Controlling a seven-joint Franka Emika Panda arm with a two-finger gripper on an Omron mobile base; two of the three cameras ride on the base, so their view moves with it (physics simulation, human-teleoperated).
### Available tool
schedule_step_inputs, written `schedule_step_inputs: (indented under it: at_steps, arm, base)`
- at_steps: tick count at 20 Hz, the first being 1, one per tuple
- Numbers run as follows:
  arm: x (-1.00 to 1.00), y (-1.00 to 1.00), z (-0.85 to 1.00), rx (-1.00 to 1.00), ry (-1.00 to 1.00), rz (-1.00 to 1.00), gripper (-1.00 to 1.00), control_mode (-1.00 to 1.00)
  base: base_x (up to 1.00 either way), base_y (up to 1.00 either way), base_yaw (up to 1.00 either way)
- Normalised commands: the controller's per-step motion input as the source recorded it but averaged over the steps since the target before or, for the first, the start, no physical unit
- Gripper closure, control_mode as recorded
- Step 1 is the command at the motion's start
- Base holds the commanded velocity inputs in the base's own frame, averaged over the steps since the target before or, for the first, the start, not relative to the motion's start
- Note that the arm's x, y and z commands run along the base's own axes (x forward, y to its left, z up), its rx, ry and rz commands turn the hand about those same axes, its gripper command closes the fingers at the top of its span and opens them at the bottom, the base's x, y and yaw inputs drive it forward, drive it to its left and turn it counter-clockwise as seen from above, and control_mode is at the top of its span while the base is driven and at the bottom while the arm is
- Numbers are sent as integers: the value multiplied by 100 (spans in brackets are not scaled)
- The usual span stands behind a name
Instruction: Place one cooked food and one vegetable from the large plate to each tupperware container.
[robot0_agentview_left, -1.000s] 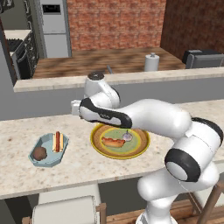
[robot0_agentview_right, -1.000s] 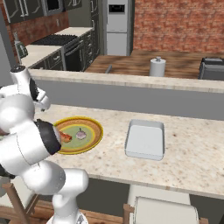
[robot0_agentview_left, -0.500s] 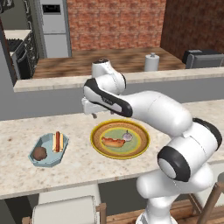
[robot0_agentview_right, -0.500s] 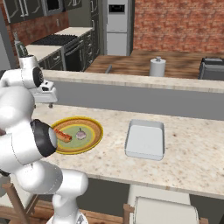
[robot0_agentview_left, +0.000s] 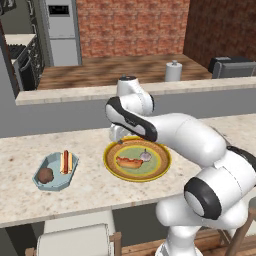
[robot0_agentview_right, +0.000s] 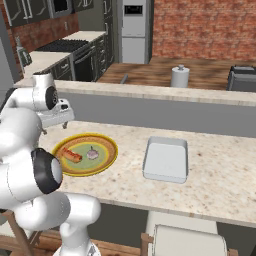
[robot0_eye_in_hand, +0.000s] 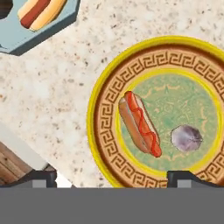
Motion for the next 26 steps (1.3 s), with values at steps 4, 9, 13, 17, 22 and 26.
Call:
schedule_step_inputs:
  at_steps: [4, 9, 13, 17, 22, 26]
  arm:
    - [60, -5, -36, 3, 21, 37, -100, -100]
    - [72, 1, -43, 0, 17, 18, -100, -100]
    - [56, 0, -58, 0, 12, 8, -100, -100]
    - [27, 0, -75, -1, 1, 0, -100, -100]
    - [22, 0, -67, -1, 0, 0, -100, -100]
    - [-33, 0, -54, -5, 0, 0, -100, -100]
  base:
    - [0, 0, 0]
    - [0, 0, 0]
    - [0, 0, 0]
    - [0, 0, 0]
    - [0, 0, 0]
    - [0, 0, 0]
